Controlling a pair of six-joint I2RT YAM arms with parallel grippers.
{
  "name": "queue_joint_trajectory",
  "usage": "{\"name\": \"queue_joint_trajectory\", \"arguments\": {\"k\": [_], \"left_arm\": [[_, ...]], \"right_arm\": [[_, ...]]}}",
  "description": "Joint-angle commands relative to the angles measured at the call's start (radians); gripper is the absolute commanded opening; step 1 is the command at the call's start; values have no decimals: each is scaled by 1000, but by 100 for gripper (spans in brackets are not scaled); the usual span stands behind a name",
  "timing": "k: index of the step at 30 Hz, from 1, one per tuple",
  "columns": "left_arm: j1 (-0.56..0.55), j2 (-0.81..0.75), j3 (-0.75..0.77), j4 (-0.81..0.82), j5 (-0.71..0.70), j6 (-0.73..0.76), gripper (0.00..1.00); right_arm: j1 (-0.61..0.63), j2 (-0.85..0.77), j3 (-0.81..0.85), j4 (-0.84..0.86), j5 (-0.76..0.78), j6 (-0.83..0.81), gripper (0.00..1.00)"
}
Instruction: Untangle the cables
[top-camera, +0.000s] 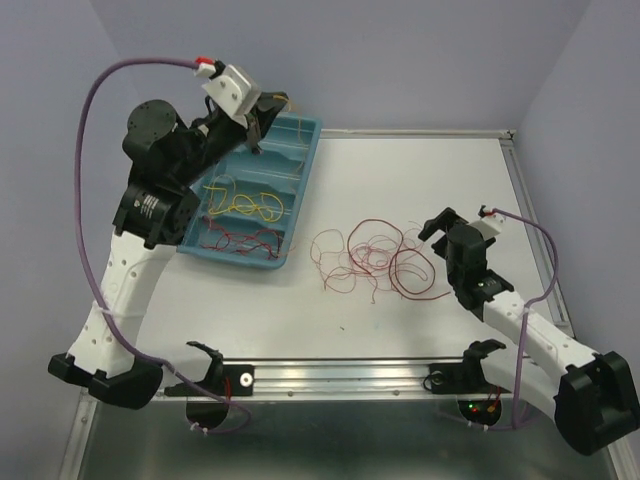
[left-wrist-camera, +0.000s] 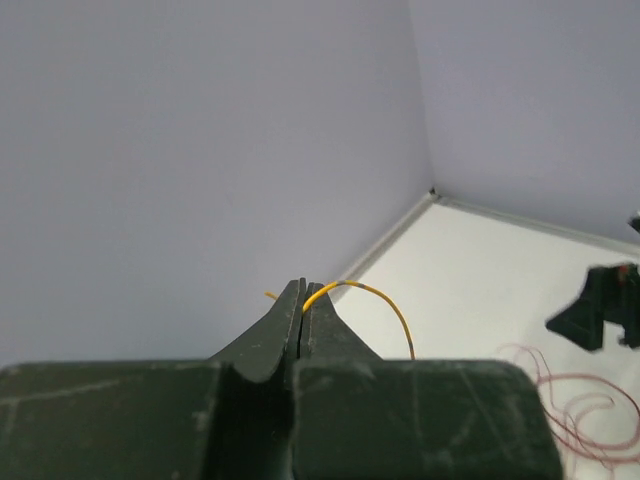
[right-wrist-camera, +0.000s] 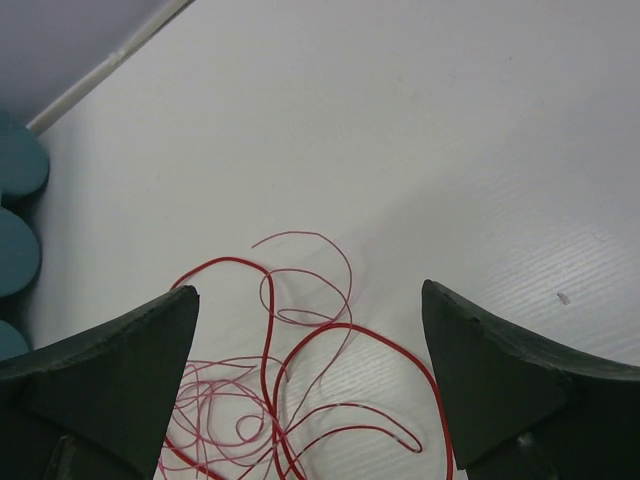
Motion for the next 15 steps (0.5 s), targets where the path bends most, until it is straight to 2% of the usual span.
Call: {"name": "queue_joint_trajectory", "arguments": {"k": [1, 5, 7, 11, 15], "left_arm": [[19, 150, 317, -107, -23, 26, 0], [34, 300, 611, -146, -106, 52, 0], [42, 359, 664, -134, -149, 67, 0], [82, 412, 695, -57, -193, 94, 0], [160, 401, 626, 39, -140, 74, 0]], "right_arm": [[-1, -35, 38, 7, 1, -9, 98], [-1, -35, 35, 9, -9, -10, 98], [0, -33, 34, 12, -13, -9, 98], [-1, -35, 34, 16, -29, -12, 98], [-1, -38, 29, 23, -39, -17, 98]]}}
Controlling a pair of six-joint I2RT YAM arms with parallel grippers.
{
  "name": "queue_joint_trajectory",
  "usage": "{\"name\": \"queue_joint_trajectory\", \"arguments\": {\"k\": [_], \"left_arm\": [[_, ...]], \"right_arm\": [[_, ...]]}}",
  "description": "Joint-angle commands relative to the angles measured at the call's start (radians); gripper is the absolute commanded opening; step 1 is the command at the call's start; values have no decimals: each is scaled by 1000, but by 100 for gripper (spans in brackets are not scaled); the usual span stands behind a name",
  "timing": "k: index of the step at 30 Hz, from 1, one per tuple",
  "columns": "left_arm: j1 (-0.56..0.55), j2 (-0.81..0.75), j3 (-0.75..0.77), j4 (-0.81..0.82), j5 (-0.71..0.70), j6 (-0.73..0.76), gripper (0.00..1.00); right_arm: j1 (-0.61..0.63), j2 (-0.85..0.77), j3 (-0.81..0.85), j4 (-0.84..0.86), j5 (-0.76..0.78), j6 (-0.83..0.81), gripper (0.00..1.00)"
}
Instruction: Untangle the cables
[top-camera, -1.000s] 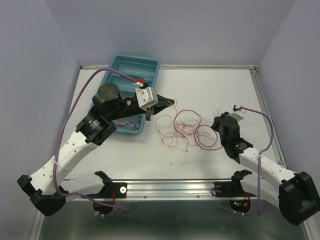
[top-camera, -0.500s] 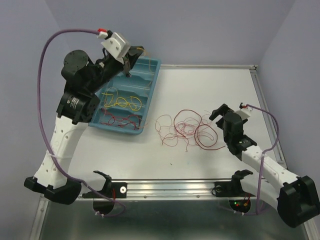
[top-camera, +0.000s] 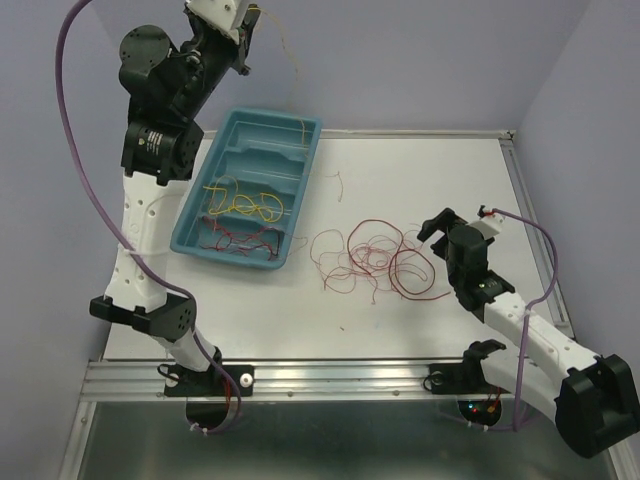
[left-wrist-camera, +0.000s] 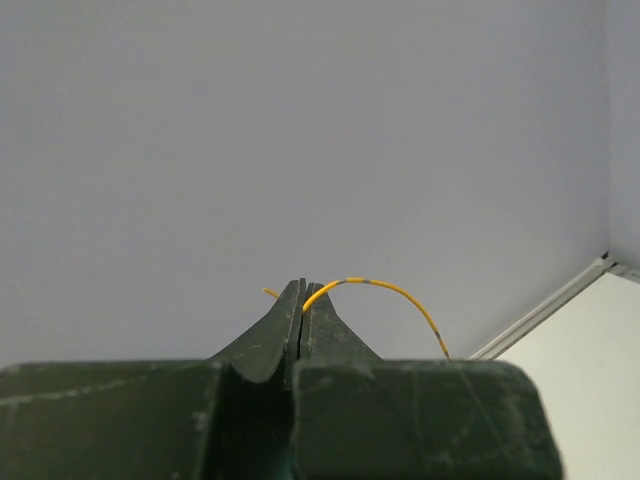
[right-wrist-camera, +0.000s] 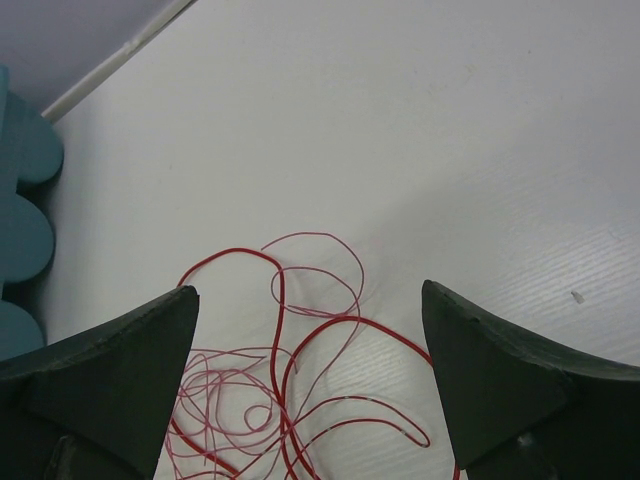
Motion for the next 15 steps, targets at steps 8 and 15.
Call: {"name": "queue_joint_trajectory", "arguments": {"k": [8, 15], "left_arm": [[266, 5, -85, 237, 184, -70, 0], [410, 21, -265, 260, 357, -108, 0]], "right_arm": [[-1, -6, 28, 40, -37, -15, 98], [-1, -3, 24, 48, -43, -17, 98]]}}
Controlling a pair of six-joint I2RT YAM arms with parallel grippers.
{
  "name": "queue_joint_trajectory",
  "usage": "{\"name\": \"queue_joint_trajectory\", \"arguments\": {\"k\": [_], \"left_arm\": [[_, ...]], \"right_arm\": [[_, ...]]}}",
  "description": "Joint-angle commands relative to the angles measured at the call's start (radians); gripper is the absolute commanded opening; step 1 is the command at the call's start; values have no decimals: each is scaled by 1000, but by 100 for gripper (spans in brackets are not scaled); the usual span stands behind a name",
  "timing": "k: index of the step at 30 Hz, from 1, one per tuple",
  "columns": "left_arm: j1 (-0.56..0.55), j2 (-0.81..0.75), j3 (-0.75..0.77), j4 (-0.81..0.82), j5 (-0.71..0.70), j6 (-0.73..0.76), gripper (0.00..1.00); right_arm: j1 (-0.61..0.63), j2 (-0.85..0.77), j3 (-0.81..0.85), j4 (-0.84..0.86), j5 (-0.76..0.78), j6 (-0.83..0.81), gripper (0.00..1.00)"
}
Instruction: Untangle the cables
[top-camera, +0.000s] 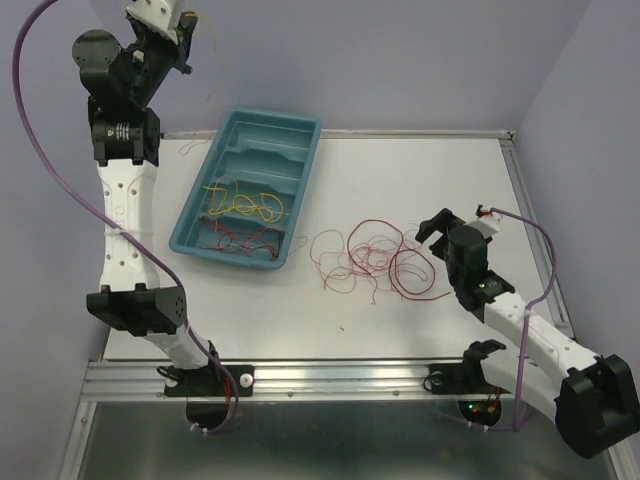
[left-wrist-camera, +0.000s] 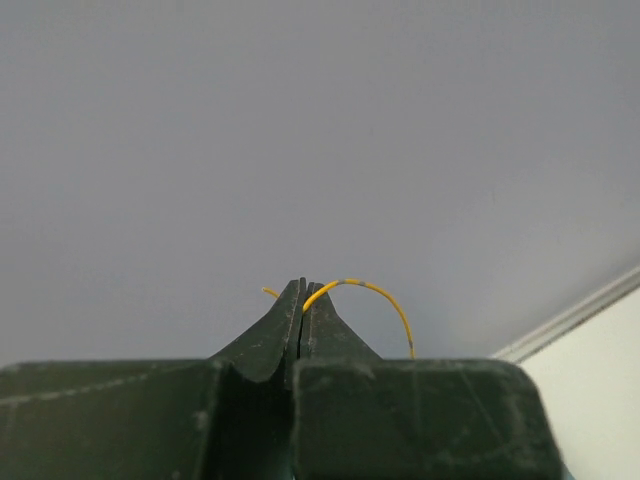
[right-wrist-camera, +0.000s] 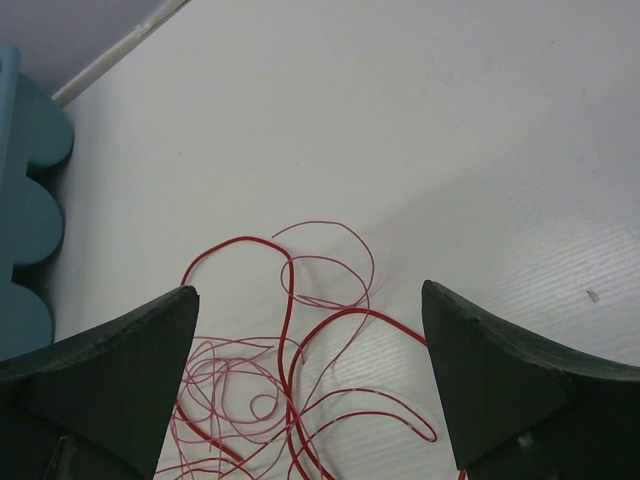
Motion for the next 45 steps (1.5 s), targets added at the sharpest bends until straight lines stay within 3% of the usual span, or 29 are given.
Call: {"name": "queue_joint_trajectory", "arguments": {"k": [1, 5, 9, 18, 25, 35, 40, 45], "left_arm": [[67, 6, -114, 87, 137, -36, 0], [142, 16, -241, 150, 213, -62, 0], [188, 50, -266, 145, 322, -61, 0], [188, 27, -313, 59, 450, 2, 0], [70, -23, -485, 61, 294, 119, 0], [26, 78, -485, 151, 154, 30, 0], [26, 14, -715, 339, 112, 43, 0], [24, -48, -931, 404, 99, 126, 0]], "right_arm": [[0, -2, 24, 46, -5, -10, 98], [-1, -2, 21, 51, -11, -9, 98], [0, 0, 21, 54, -17, -9, 98], [-1, -5, 20, 59, -23, -12, 98], [-1, -6, 17, 63, -36, -12, 98], [-1, -19, 14, 66, -45, -12, 98], [-1, -26, 9, 68, -49, -12, 98], [-1, -22, 11, 69, -57, -10, 98]]}}
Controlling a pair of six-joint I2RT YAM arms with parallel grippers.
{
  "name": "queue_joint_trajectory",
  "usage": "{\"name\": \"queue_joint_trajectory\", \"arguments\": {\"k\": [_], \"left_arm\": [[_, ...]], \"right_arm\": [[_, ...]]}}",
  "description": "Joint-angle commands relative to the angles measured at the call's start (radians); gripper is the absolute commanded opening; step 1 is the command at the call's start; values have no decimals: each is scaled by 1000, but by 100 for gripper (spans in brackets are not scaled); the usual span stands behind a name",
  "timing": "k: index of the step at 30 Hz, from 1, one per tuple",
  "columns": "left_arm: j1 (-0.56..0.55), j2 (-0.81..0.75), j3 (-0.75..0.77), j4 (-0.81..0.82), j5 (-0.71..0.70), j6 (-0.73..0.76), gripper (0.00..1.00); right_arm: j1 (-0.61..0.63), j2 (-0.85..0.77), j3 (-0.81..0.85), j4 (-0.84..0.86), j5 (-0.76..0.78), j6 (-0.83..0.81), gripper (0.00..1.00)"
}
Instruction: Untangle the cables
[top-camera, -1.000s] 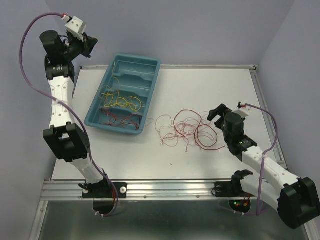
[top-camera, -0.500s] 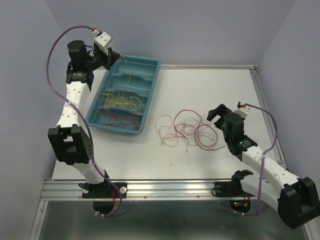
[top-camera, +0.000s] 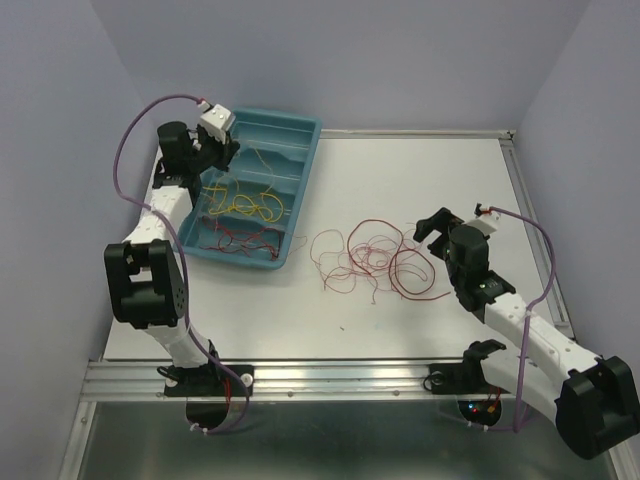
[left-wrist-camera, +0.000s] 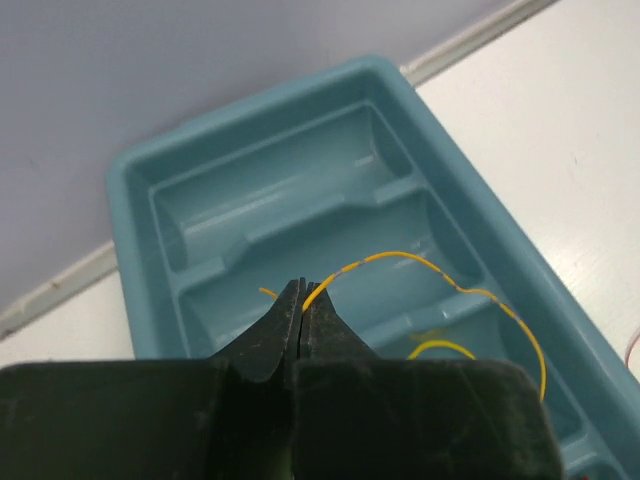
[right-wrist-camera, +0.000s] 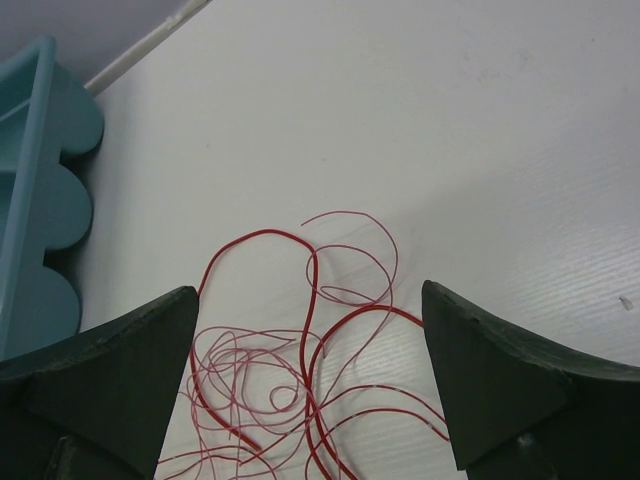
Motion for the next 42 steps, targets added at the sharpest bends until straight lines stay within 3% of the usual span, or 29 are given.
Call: {"name": "queue_joint_trajectory", "arguments": {"k": [1, 8, 11, 17, 19, 23, 25, 27, 31, 34, 38, 42], "left_arm": [[-1, -125, -146, 160, -40, 71, 0], [-2, -180, -321, 207, -161, 206, 0], [-1, -154, -303, 185, -207, 199, 0], [18, -119, -114, 44, -128, 144, 0], [18, -101, 16, -5, -109, 87, 0], [16, 26, 344, -262, -27, -8, 0], [18, 65, 459, -273, -23, -66, 0], [15, 71, 469, -226, -32, -91, 0], [12, 45, 331, 2, -94, -142, 0], [5, -7, 76, 292, -196, -171, 0], [4, -19, -89, 484, -273, -197, 0], [4, -65, -256, 654, -266, -170, 0]], "right_arm": [[0, -13, 11, 52, -6, -10, 98], [-1, 1, 9, 57, -11, -10, 98], [-1, 2, 11, 60, -18, -9, 98], [-1, 9, 11, 63, -15, -10, 98], [-1, 9, 9, 65, -14, -10, 98], [0, 12, 9, 66, -14, -13, 98], [-1, 12, 9, 66, -15, -13, 98], [-1, 7, 9, 66, -17, -15, 98], [-1, -5, 8, 66, -21, -16, 98], [-1, -8, 5, 68, -24, -15, 98], [-1, 4, 8, 69, -32, -15, 98], [-1, 2, 8, 69, -30, -15, 98]]}}
